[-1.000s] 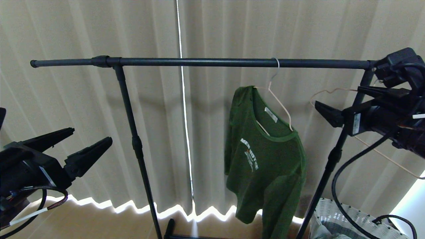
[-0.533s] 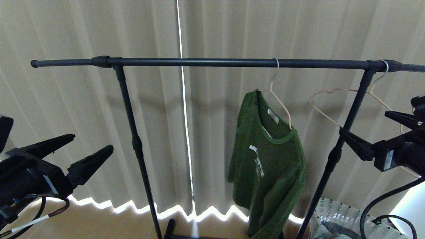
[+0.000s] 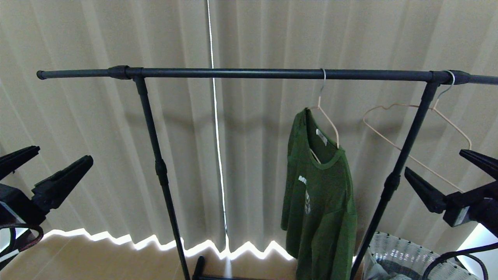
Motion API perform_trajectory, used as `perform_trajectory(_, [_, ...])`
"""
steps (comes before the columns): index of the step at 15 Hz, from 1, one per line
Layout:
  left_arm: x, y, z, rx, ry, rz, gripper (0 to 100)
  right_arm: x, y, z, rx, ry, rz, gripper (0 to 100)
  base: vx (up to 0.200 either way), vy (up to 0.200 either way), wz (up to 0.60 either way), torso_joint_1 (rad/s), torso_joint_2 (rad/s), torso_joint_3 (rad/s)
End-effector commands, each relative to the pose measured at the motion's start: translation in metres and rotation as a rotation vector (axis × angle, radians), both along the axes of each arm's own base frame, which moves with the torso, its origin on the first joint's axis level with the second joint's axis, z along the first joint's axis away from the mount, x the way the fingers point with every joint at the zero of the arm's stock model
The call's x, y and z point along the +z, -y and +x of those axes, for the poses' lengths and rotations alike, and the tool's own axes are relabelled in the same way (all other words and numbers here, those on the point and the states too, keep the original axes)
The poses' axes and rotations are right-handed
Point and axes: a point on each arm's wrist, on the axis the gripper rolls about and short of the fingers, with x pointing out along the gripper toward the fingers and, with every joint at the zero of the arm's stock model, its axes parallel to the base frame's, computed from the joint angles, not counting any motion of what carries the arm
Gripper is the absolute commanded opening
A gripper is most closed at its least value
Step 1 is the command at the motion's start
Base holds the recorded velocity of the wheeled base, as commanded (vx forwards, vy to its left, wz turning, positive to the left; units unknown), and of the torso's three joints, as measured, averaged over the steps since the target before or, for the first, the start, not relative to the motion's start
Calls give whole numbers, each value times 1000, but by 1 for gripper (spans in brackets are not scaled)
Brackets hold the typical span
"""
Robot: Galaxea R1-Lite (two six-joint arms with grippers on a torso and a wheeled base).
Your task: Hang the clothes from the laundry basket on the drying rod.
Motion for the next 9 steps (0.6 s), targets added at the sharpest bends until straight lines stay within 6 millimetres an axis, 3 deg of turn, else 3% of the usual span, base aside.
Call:
perform_trajectory(1, [1, 0, -2, 2, 8, 0, 100, -11, 1, -3, -1, -42, -21, 100, 0, 0, 0, 0, 0, 0])
perform_trajectory(4, [0, 0, -3, 2, 9, 0, 100, -27, 4, -9, 0, -97, -95, 100, 0, 0, 0, 0, 0, 0])
perform_trajectory(9, [-1, 0, -1, 2, 0, 0, 100, -27, 4, -10, 0, -99, -100, 100, 0, 0, 0, 0, 0, 0])
